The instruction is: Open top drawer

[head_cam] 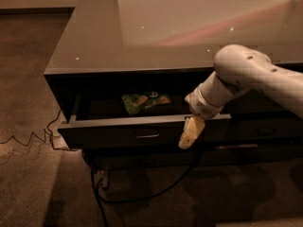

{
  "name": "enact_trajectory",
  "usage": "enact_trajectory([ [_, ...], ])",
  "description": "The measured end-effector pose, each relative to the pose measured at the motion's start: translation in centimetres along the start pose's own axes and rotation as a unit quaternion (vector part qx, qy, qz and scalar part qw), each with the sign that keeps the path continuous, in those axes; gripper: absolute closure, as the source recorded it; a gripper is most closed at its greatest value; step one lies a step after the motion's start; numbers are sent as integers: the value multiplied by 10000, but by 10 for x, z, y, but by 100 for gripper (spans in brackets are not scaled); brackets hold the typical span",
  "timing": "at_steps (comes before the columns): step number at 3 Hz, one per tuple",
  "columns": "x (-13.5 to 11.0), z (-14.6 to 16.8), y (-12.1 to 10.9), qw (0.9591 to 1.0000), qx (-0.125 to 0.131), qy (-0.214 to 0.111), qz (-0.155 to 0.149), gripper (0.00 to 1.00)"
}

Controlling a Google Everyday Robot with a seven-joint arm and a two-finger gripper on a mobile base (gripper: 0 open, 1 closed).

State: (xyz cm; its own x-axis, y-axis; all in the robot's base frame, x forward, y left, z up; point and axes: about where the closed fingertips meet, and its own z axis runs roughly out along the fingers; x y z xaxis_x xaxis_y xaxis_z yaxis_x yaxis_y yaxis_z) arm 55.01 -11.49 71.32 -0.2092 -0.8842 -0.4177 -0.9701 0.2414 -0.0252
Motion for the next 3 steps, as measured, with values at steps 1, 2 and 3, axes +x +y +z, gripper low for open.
enact_trajectory([
  [1, 8, 14, 14, 9990, -179, -122, -395, 0],
  [2, 11, 27, 23, 9972, -335, -158, -652, 0],
  [3, 20, 55, 32, 9954, -624, -48, -723, 19],
])
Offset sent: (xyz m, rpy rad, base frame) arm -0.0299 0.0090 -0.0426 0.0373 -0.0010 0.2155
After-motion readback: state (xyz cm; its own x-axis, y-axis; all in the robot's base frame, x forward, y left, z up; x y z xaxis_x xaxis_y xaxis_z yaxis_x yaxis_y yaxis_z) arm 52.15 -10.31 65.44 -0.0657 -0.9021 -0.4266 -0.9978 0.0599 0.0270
